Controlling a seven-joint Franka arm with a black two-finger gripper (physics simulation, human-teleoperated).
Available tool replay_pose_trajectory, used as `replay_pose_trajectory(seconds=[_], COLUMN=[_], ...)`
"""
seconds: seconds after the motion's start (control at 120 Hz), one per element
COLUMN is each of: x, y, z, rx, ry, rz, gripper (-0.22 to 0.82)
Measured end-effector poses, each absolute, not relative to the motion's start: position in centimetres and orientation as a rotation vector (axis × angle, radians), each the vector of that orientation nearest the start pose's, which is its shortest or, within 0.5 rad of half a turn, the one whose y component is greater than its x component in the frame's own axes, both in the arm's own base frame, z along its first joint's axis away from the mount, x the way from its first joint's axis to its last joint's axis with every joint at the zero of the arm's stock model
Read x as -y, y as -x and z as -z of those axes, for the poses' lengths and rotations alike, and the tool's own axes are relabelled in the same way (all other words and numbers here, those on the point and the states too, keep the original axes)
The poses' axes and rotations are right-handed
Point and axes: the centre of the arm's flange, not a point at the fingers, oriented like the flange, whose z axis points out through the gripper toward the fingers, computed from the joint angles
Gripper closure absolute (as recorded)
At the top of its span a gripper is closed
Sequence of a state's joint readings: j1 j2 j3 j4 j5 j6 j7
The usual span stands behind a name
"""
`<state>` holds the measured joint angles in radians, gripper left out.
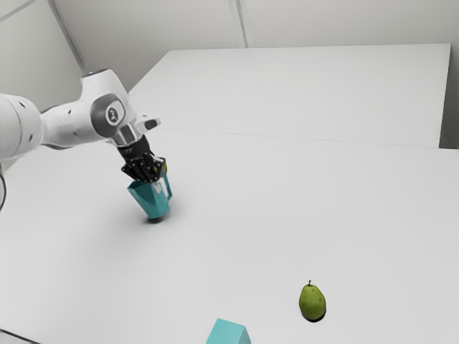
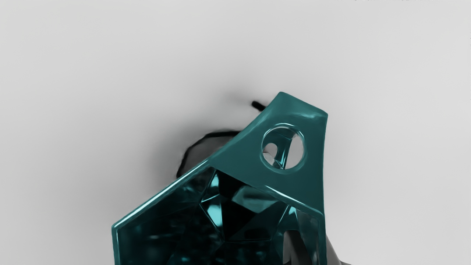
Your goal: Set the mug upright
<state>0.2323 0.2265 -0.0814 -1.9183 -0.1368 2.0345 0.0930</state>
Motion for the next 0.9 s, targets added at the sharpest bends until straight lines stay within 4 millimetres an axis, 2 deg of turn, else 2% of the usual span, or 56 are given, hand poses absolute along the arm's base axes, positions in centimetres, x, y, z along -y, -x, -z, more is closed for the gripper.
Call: replay_pose_trajectory(seconds=[0.292, 0.4, 0.567, 0.692, 0.783, 0.9], x=[-3.4, -3.2, -3.2, -3.3, -2.3, -2.0], y=[-57.8, -57.9, -58.2, -58.4, -58.6, -58.6], z=[-37.5, -36.9, -34.9, -34.7, -35.5, -36.9], rx=[0.316, 0.389, 0.488, 0.543, 0.517, 0.516], ry=[3.265, 3.256, 3.241, 3.231, 3.221, 3.208], rz=[-0.095, -0.106, -0.146, -0.145, -0.123, -0.089], gripper=[0.79, 0.79, 0.78, 0.78, 0.58, 0.34])
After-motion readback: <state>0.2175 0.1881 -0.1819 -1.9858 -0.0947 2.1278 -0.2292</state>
